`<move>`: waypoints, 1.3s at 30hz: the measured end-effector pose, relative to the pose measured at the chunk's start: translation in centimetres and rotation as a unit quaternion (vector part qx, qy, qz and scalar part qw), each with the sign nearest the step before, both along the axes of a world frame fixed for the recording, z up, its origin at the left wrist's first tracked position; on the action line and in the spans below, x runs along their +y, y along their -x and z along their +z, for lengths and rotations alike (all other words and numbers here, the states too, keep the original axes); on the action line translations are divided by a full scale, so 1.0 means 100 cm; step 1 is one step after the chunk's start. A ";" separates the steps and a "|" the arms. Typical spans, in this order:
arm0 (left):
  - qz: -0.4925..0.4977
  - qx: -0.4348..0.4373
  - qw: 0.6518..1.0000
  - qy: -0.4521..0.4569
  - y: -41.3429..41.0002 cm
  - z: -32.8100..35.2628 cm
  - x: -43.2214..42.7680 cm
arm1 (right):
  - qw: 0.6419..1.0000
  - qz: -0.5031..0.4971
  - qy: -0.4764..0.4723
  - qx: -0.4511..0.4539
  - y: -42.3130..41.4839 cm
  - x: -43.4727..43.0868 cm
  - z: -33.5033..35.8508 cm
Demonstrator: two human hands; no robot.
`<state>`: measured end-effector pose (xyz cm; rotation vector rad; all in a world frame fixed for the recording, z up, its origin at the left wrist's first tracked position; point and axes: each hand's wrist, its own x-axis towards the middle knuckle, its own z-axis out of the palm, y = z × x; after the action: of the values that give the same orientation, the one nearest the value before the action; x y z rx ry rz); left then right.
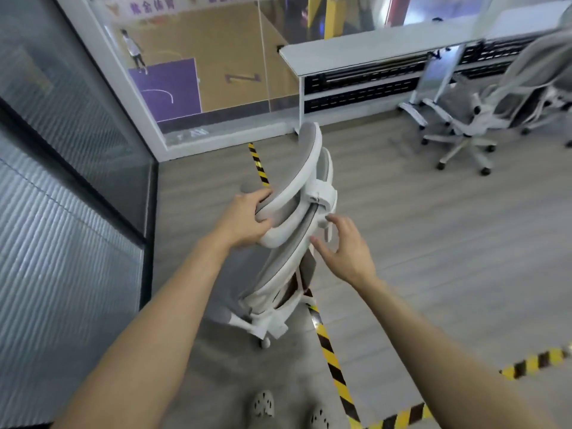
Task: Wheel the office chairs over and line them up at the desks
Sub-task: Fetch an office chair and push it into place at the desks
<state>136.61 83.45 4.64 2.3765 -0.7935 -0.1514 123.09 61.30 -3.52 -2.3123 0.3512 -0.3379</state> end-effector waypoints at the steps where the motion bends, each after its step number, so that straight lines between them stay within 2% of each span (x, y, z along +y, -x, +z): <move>1: -0.021 0.005 1.000 -0.005 0.003 0.000 0.003 | 0.999 -0.009 0.019 -0.026 0.005 -0.006 0.007; 5: -0.083 0.018 0.996 -0.009 0.013 -0.006 0.017 | 0.993 0.004 0.102 -0.065 0.031 -0.032 0.009; 9: -0.092 0.004 0.995 0.025 0.016 -0.015 0.033 | 0.977 0.052 0.204 0.035 0.058 -0.037 -0.005; 13: 0.005 0.012 0.994 0.111 0.012 -0.029 0.048 | 0.957 0.040 0.278 0.071 0.087 -0.015 -0.022; 16: 0.105 -0.069 0.983 0.136 0.021 -0.049 0.063 | 0.950 0.023 0.306 0.060 0.102 -0.004 -0.030; 17: 0.091 -0.101 0.982 0.128 0.027 -0.060 0.068 | 0.947 0.015 0.316 0.054 0.108 -0.003 -0.032; 19: -0.013 -0.139 0.987 0.080 0.038 -0.084 0.072 | 0.943 -0.010 0.332 0.034 0.118 0.002 -0.037; 22: -0.153 -0.150 0.976 -0.028 0.048 -0.109 0.059 | 0.932 -0.063 0.356 -0.002 0.131 0.015 -0.042; 25: -0.210 -0.175 0.957 -0.094 0.048 -0.110 0.034 | 0.924 -0.123 0.362 -0.014 0.138 0.026 -0.044; 28: -0.242 -0.233 0.937 -0.093 0.041 -0.105 0.008 | 0.920 -0.159 0.359 -0.004 0.143 0.022 -0.045; 31: -0.299 -0.302 0.900 -0.096 0.031 -0.106 -0.030 | 0.914 -0.181 0.363 -0.006 0.144 0.003 -0.045; 33: -0.337 -0.309 0.883 -0.106 0.024 -0.108 -0.062 | 0.910 -0.187 0.369 -0.007 0.142 -0.018 -0.045; 39: -0.335 -0.305 0.887 -0.095 0.003 -0.105 -0.151 | 0.904 -0.178 0.387 -0.032 0.122 -0.106 -0.051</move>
<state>136.35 68.31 -5.82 2.2277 -1.9659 0.2716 110.92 50.66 -8.63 -2.9944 0.7090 -0.8596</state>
